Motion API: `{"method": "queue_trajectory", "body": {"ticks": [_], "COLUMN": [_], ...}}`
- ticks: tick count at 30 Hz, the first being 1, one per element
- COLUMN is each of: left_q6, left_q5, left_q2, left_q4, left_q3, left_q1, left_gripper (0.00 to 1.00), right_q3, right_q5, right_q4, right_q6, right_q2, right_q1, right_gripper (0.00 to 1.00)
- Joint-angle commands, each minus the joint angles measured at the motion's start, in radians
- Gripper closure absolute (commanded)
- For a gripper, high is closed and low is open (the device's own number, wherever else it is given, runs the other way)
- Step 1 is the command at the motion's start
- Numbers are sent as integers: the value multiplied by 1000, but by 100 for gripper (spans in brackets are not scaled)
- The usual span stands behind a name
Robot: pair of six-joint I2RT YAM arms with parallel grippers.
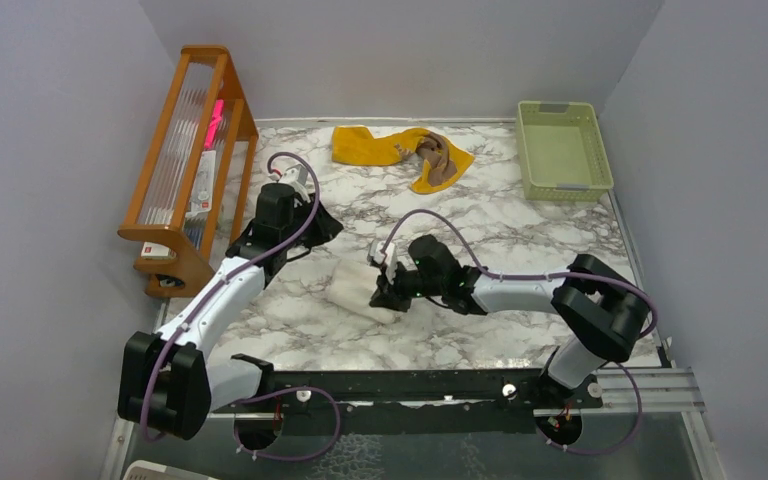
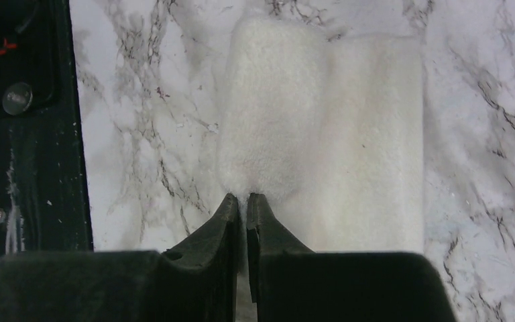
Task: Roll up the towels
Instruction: Roll the towel at the center of the board.
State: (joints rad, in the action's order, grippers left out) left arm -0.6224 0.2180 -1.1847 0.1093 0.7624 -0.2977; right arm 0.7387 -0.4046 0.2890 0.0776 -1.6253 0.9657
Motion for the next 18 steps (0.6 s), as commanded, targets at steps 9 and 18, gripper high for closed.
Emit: {"method": "queue_trajectory", "body": {"ticks": [9,18], "left_q6": [-48,-122], "left_q5": [299,360], "left_q2": [81,-7], "left_q4": [-86,-236], "left_q3": [-167,-246], "left_q1": [-4,-19], "left_gripper": [74,73], "right_q3": [81,50], "right_q5": [-543,-590], "right_q4": [208,445], "right_q6": [-470,-691], "right_q2": [-207,-306], "right_q1": [-292,-353], "right_gripper": [96,95]}}
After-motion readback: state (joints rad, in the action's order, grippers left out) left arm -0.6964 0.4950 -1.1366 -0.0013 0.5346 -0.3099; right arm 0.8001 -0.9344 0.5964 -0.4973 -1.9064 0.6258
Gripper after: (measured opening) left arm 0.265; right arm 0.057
